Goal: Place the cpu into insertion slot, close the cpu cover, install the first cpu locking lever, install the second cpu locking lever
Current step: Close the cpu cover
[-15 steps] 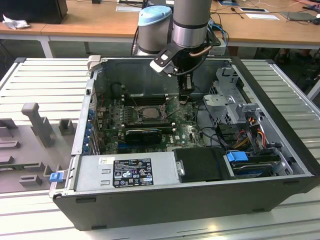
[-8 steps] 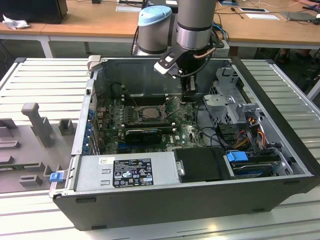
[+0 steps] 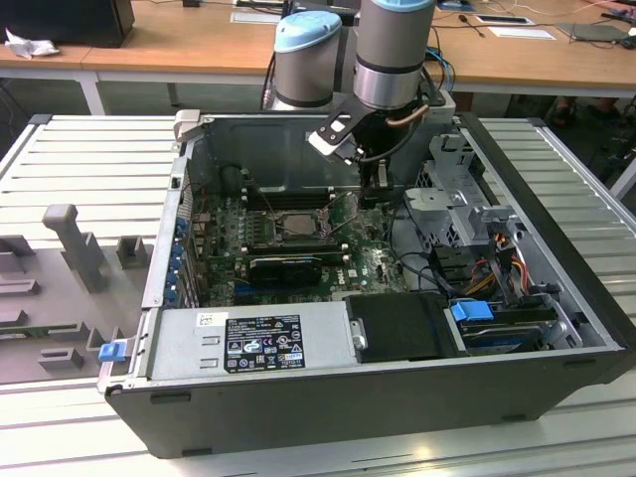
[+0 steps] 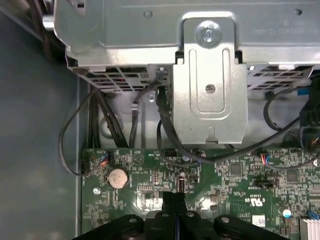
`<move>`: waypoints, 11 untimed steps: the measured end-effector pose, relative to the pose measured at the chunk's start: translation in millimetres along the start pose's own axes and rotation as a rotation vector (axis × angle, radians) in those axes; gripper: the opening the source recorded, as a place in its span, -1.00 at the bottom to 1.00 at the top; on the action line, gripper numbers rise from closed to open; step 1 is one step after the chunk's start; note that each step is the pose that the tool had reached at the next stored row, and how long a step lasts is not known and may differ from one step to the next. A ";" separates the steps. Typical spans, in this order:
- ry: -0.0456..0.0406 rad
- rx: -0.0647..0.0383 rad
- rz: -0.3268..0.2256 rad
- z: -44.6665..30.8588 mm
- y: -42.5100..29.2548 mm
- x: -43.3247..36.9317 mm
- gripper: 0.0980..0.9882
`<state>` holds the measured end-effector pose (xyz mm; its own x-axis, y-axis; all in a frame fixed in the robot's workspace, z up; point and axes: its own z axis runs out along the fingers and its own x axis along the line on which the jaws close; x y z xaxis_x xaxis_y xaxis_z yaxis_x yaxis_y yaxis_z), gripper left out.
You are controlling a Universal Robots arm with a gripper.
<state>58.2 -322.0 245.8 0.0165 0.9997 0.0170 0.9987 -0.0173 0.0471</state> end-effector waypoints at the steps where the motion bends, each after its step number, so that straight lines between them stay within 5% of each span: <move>1: 0.0002 0.012 0.000 0.0 0.0 0.0 -0.98; 3: 0.0006 0.020 0.001 -0.1 -0.9 0.0 -0.98; 11: 0.0008 0.020 0.000 -0.4 -7.6 -0.1 -0.98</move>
<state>50.6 -322.0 245.8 0.0167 0.9997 0.0178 0.9995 -0.0171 0.0269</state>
